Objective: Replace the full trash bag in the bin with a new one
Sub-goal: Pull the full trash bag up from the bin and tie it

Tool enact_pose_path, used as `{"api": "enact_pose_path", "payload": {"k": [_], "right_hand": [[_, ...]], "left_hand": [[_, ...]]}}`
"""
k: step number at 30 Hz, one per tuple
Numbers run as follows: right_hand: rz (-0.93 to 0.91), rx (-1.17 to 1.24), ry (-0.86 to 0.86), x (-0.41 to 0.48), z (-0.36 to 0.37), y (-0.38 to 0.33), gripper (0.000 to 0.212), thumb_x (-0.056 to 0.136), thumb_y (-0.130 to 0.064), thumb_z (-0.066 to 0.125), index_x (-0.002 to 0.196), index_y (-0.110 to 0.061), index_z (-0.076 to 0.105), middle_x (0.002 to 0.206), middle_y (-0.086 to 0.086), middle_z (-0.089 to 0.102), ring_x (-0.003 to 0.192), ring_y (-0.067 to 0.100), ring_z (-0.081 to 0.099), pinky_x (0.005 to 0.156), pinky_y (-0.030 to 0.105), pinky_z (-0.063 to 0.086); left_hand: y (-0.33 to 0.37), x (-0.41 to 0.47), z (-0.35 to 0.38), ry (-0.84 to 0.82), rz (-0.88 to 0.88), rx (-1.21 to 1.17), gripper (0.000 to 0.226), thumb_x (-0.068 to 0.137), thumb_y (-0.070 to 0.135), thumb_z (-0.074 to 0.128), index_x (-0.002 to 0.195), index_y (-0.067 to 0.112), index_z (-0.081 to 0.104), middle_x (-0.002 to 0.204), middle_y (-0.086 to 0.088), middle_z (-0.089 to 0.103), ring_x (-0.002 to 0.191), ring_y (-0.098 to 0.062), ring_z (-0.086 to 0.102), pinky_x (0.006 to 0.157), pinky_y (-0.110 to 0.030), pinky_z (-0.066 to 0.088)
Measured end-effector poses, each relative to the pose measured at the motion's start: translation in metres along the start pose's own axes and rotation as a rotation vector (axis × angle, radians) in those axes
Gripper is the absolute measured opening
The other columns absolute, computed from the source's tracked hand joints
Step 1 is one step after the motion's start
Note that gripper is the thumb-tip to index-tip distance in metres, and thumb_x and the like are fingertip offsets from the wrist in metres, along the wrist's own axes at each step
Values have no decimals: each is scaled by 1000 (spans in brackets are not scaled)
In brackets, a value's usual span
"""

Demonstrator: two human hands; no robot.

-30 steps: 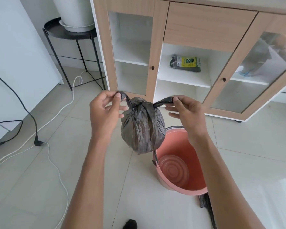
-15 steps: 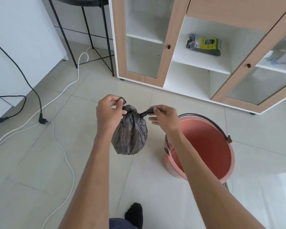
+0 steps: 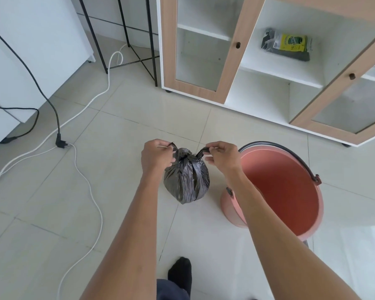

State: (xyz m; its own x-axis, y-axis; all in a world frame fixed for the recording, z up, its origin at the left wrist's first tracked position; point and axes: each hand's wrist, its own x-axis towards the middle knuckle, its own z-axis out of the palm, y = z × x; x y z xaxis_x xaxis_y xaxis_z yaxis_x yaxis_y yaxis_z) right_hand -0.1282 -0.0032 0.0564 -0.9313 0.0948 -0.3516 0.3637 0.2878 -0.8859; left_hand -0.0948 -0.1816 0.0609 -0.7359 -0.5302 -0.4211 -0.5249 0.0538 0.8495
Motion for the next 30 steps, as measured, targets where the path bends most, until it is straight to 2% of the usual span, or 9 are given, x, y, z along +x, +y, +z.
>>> {"api": "enact_pose_path", "payload": {"k": [3, 7, 11, 14, 18, 21, 23, 27, 30], "right_hand": [[33, -25, -18, -1, 1, 5, 24, 97, -3, 52, 88, -15, 71, 86, 9, 75, 62, 12, 68, 52, 16, 53], [93, -63, -55, -1, 0, 14, 29, 97, -2, 49, 84, -19, 69, 90, 12, 76, 62, 19, 66, 57, 23, 57], [130, -77, -62, -2, -3, 16, 24, 97, -5, 48, 93, -16, 69, 86, 9, 72, 60, 17, 64, 54, 21, 57], [146, -93, -71, -5, -8, 16, 22, 97, -8, 48, 96, -18, 68, 88, 8, 71, 63, 17, 63, 60, 25, 58], [149, -104, -70, -15, -21, 20, 24, 94, -5, 47, 100, -16, 67, 85, 7, 67, 67, 19, 62, 72, 35, 60], [76, -168, -50, -20, -36, 23, 31, 89, -6, 45, 104, -19, 70, 94, 6, 73, 71, 18, 62, 81, 40, 58], [17, -228, -28, -23, -48, 24, 36, 86, -7, 45, 106, -21, 72, 99, 6, 74, 77, 18, 63, 85, 37, 58], [-74, -387, 22, -33, -85, 24, 35, 90, -6, 47, 114, -20, 70, 90, 2, 68, 80, 19, 61, 80, 20, 47], [-94, -464, 63, -37, -121, 32, 35, 94, -9, 48, 122, -18, 66, 108, 6, 71, 102, 23, 65, 79, 13, 36]], "left_hand": [[-6, 1, -1, -2, -3, 38, 6, 91, 14, 63, 94, 17, 67, 83, 4, 74, 63, -15, 74, 69, -37, 63], [-10, -3, 3, -30, 3, 89, 7, 89, 16, 65, 93, 18, 70, 75, 5, 72, 64, -16, 74, 71, -38, 63], [-14, -5, 5, -29, 61, 166, 4, 83, 22, 68, 85, 25, 70, 73, 4, 74, 63, -16, 74, 70, -40, 63], [-15, -7, 4, -20, 102, 257, 4, 80, 25, 67, 78, 28, 68, 79, 7, 75, 70, -19, 74, 72, -40, 62], [-9, -19, 5, -35, 148, 382, 14, 82, 18, 61, 81, 26, 71, 84, 5, 75, 73, -19, 74, 73, -36, 61], [-4, -30, 8, -51, 186, 456, 14, 84, 19, 61, 83, 26, 73, 84, 4, 76, 78, -19, 73, 74, -34, 60], [-1, -37, 12, -85, 196, 463, 14, 84, 18, 61, 83, 25, 73, 85, 2, 76, 79, -19, 73, 76, -35, 59], [8, -54, 29, -185, 188, 394, 14, 81, 21, 59, 80, 27, 72, 85, 5, 76, 80, -19, 73, 80, -39, 60], [15, -73, 51, -234, 252, 405, 17, 86, 21, 57, 86, 27, 73, 93, 8, 75, 91, -15, 71, 87, -36, 57]]}}
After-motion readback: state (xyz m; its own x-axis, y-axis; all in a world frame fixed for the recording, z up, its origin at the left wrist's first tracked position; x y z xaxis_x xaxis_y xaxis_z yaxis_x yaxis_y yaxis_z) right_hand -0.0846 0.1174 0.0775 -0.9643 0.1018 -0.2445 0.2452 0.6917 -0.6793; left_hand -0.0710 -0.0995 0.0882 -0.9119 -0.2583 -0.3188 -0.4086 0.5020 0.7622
